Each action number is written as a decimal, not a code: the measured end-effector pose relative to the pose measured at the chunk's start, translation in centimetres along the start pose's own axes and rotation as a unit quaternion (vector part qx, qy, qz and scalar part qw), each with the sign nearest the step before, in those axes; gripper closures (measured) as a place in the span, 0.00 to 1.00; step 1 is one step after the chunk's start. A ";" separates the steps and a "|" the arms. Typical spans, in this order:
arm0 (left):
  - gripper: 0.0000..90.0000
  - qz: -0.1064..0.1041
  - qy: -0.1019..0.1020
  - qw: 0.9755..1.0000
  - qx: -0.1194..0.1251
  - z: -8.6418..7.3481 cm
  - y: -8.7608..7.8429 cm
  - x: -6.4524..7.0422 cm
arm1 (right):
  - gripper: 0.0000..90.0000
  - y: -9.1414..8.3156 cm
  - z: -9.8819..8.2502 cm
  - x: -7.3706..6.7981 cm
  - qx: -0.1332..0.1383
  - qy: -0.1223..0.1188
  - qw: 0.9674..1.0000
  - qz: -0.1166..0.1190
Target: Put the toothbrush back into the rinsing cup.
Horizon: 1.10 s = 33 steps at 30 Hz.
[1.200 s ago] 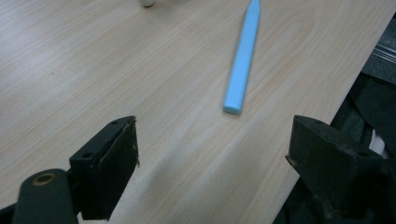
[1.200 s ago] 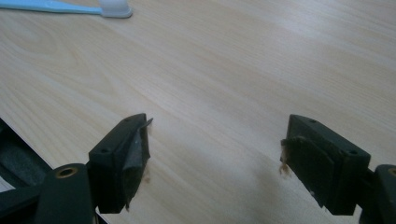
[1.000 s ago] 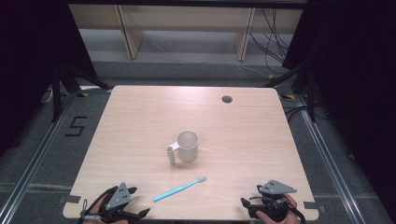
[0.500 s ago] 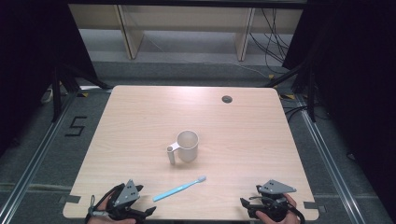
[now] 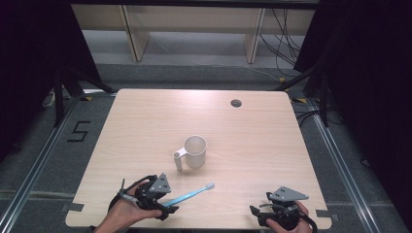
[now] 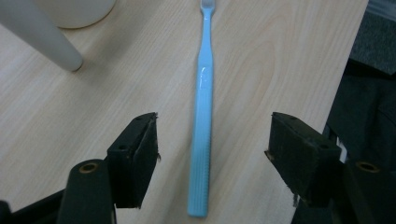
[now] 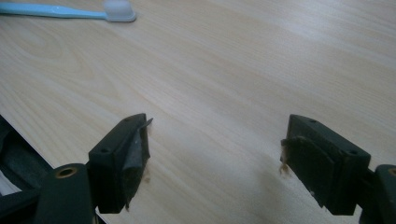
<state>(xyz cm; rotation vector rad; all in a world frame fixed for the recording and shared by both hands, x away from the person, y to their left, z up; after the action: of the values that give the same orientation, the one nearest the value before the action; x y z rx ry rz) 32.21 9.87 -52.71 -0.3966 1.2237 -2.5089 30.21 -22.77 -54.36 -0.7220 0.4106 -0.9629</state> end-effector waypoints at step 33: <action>0.74 -0.020 0.020 0.984 -0.174 3.3 3.6 -1.5 | 0.26 0.1 0.2 -0.6 0.003 -0.013 1.000 0.018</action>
<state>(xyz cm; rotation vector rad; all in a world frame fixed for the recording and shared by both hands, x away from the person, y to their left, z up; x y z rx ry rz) 35.40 6.04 -53.79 -0.4576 1.6930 -2.3412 30.04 -22.17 -54.30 -0.7172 0.3973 -0.9193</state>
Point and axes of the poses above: each handheld gripper's, and its own axes: y roughly forward along the jaws, z roughly out of its top, x roughly to its right, the point moved 7 cm from there along y, roughly forward along the jaws, and after that the axes turned 6 degrees about -z, right-handed, at the moved point
